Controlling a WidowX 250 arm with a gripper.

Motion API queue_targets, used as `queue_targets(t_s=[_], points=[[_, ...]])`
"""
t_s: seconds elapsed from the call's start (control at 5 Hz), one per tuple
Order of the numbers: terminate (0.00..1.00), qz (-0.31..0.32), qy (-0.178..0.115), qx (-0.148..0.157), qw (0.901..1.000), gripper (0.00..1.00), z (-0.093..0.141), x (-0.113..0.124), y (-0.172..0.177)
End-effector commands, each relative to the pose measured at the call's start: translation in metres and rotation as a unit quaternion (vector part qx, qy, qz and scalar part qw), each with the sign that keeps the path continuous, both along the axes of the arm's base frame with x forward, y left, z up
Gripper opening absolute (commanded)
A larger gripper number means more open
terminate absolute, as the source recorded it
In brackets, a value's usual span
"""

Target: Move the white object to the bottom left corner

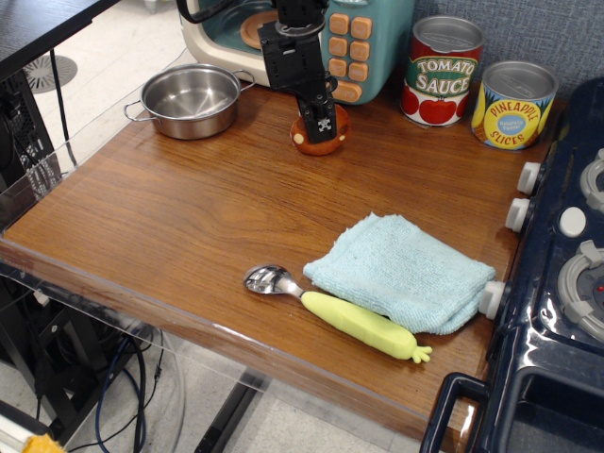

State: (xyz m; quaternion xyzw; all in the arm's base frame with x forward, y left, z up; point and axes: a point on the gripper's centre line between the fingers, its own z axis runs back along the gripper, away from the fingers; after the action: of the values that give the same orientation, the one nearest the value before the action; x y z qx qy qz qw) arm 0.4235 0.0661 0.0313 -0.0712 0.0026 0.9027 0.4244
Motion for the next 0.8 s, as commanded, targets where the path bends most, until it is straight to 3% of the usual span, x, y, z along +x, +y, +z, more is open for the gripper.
queue_targets(t_s=[0.0, 0.2, 0.4, 0.6], points=[[0.00, 0.006, -0.078, 0.017, 0.9968, 0.00, 0.054, -0.017, 0.011], [0.00, 0.025, -0.119, 0.002, 0.9926, 0.00, 0.082, -0.045, 0.025], [0.00, 0.068, -0.127, 0.018, 0.9894, 0.00, 0.089, -0.072, 0.047], [0.00, 0.110, -0.113, 0.033, 0.9869, 0.00, 0.076, -0.094, 0.071]])
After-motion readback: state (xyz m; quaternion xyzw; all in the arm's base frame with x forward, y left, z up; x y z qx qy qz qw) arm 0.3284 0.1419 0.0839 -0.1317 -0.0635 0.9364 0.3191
